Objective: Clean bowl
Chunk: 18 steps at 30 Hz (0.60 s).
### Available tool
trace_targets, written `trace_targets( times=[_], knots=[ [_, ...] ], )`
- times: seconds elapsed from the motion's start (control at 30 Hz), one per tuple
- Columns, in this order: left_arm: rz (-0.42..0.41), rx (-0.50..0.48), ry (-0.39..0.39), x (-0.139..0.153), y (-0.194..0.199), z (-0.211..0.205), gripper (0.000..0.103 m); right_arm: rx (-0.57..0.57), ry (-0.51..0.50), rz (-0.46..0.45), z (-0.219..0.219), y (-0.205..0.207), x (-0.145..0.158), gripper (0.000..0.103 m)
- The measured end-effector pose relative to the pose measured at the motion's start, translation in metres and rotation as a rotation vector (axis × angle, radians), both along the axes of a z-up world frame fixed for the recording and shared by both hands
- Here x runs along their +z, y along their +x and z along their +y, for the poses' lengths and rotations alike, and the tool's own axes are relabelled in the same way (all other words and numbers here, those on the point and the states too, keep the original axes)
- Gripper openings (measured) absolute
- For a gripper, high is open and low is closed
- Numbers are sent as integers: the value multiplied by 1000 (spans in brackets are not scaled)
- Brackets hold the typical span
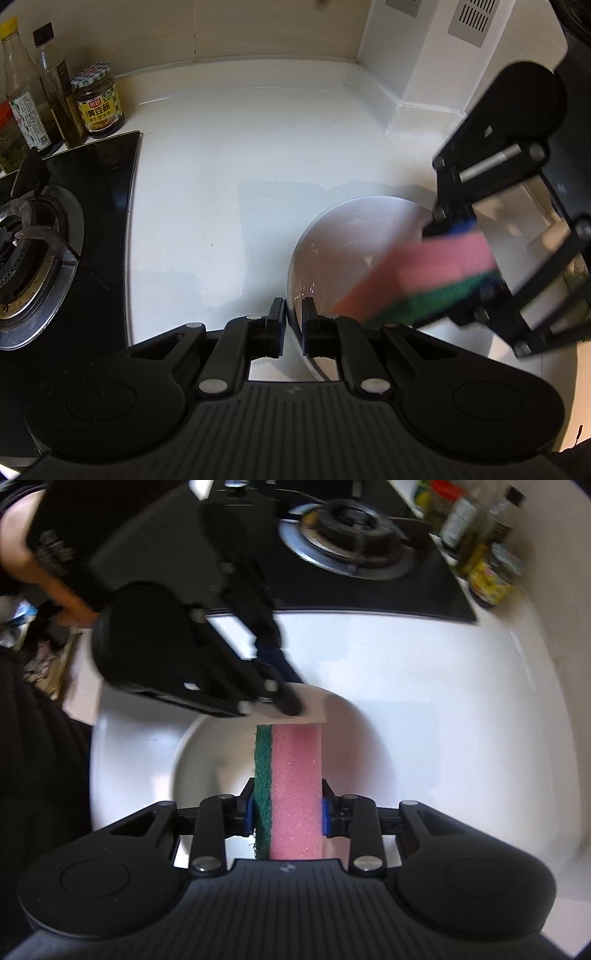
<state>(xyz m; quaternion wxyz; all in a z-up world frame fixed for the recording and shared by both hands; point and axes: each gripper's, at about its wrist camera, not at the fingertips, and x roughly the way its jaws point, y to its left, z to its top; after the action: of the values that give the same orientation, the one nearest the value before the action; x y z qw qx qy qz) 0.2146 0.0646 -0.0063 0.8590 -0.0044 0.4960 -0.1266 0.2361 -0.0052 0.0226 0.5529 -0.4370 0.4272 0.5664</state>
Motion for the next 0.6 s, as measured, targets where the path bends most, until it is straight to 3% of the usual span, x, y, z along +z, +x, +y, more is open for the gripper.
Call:
trace_targets(
  times=[0.13, 0.33, 0.6],
  knots=[
    [-1, -3, 2, 0, 0, 0, 6, 78, -22, 7, -3, -8, 2, 27],
    [-1, -7, 8, 0, 2, -1, 6, 173, -95, -115, -2, -14, 1, 27],
    [-2, -9, 5, 1, 1, 0, 7, 314, -4, -139, -2, -14, -2, 27]
  ],
)
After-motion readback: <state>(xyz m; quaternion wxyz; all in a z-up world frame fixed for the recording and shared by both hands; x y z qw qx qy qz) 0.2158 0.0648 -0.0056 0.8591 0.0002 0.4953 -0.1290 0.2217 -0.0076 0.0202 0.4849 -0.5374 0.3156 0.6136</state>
